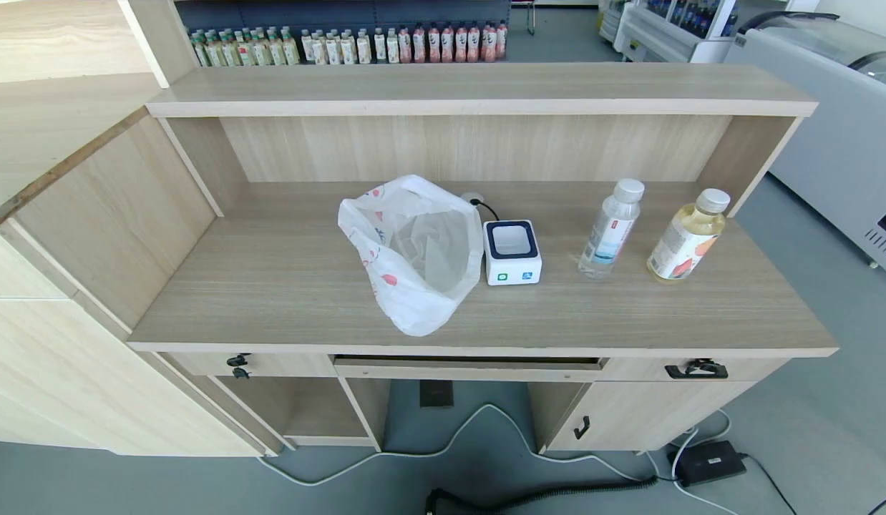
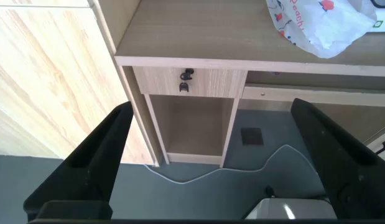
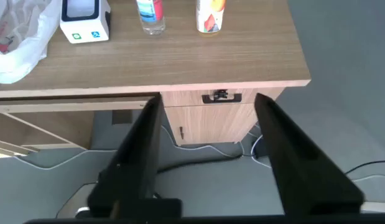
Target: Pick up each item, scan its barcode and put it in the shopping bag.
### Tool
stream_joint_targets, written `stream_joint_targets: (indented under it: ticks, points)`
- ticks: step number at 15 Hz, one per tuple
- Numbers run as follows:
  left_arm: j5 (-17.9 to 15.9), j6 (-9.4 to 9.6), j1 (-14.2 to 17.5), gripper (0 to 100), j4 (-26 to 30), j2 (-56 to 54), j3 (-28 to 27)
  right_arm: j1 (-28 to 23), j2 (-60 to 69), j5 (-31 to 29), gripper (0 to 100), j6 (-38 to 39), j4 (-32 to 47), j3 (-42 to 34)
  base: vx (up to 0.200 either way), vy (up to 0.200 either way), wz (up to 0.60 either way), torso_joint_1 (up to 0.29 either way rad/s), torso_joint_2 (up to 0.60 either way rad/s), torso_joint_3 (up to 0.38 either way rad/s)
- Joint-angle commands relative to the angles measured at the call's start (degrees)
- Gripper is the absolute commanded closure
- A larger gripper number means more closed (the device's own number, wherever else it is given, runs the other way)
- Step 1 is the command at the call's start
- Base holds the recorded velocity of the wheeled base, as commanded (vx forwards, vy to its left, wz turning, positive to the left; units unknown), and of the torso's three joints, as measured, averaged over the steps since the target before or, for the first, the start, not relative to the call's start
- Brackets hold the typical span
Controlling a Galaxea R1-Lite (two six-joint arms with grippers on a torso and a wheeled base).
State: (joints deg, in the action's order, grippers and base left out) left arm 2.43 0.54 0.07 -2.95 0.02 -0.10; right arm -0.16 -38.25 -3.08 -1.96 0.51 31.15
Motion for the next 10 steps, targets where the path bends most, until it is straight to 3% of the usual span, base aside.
stream_joint_targets:
  ticks: [1,6,10]
  points:
    - [0.0,-0.01,0.0,0,0.0,0.0,0.0,-0.1,-13.8,0.0,0,0.9,-6.9,0.8,0.000,0.000,0.00,0.000,0.00,0.000]
    - [0.0,-0.01,0.0,0,0.0,0.0,0.0,-0.7,-46.4,2.3,0,2.7,-34.8,5.5,0.000,0.000,0.00,0.000,0.00,0.000]
    - [0.0,-0.01,0.0,0,0.0,0.0,0.0,0.0,-62.2,3.0,0,2.4,-48.4,11.9,0.000,0.000,0.00,0.000,0.00,0.000]
